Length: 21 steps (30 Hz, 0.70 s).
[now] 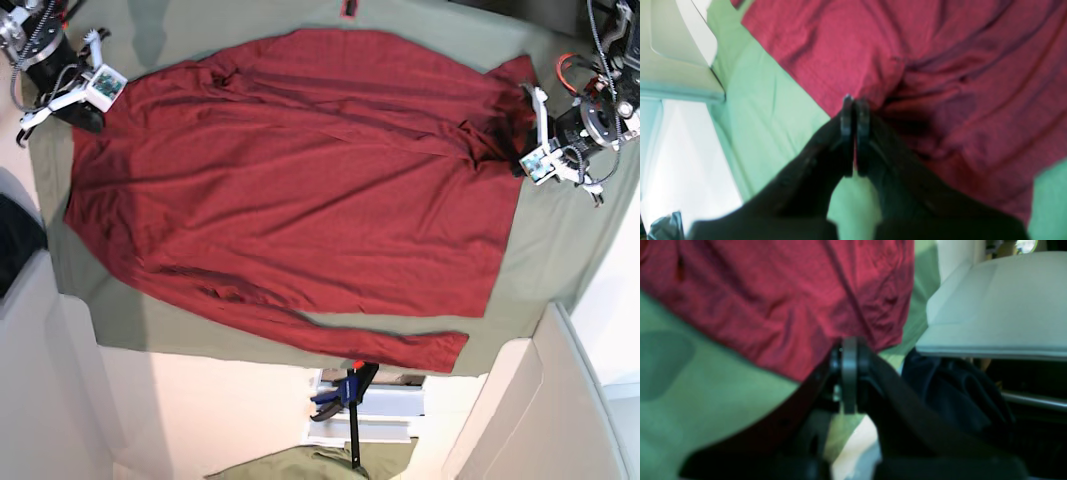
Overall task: Fold the T-shirt properly
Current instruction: 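Pull the gripped shoulder edges apart to straighten the shirt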
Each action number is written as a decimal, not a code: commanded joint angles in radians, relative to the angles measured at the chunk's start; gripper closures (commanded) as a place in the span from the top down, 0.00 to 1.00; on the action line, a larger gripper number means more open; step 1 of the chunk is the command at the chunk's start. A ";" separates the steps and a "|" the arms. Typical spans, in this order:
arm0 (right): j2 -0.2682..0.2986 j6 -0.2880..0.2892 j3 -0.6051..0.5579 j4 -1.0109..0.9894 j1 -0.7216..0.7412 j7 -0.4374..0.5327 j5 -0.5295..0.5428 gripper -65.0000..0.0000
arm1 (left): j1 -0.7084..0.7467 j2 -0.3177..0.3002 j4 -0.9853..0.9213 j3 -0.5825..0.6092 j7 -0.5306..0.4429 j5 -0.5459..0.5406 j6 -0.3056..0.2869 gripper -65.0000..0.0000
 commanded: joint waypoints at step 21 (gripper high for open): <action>-0.101 0.021 -0.002 -0.025 0.014 0.022 0.010 0.00 | -0.131 -0.011 -0.159 0.083 0.029 -0.011 0.039 0.56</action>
